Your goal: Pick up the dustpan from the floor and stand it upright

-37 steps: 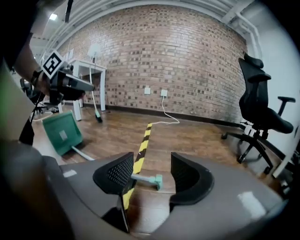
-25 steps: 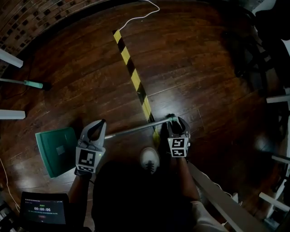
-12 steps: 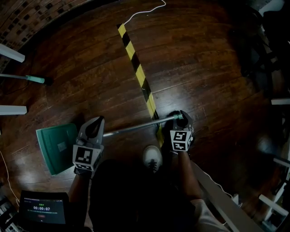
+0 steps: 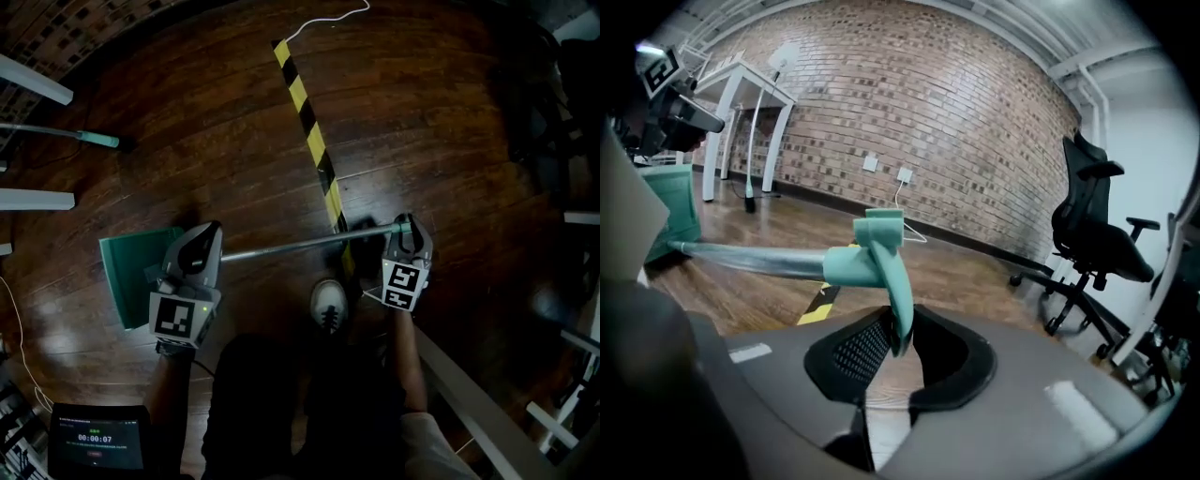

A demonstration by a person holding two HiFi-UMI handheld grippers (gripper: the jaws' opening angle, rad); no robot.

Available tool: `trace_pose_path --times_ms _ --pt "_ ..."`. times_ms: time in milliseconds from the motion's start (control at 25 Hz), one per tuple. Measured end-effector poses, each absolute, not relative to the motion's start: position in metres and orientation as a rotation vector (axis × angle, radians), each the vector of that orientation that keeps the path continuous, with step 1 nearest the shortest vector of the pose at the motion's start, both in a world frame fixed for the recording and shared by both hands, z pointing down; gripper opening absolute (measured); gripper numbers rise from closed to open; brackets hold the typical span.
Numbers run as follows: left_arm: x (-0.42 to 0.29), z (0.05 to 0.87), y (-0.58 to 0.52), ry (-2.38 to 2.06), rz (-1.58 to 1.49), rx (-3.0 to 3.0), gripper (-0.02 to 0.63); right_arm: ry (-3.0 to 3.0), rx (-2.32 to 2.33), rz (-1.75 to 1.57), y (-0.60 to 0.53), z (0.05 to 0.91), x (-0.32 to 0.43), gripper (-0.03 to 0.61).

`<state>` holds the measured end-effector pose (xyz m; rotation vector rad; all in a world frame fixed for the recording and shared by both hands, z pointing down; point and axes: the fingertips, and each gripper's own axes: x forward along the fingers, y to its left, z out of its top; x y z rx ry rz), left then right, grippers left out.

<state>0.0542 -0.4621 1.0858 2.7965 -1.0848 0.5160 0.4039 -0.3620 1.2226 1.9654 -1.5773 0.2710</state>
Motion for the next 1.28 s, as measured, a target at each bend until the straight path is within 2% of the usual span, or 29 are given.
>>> trace_pose_path --times_ms 440,640,920,1280 --pt "-0.007 0.871 -0.445 -1.189 0.440 2.636 0.002 -1.433 1.831 0.178 -0.365 0.978 0.347 0.089" --pt "-0.035 0.777 -0.448 -1.257 0.442 2.597 0.002 -1.375 1.754 0.131 -0.366 0.892 0.322 0.096" --pt "-0.063 0.692 -0.439 -1.327 0.442 2.528 0.002 -1.436 1.631 0.052 -0.394 0.825 0.281 0.124" --pt "-0.101 0.639 -0.420 -1.416 0.428 2.484 0.002 -1.479 1.383 -0.028 -0.419 0.797 0.201 0.154"
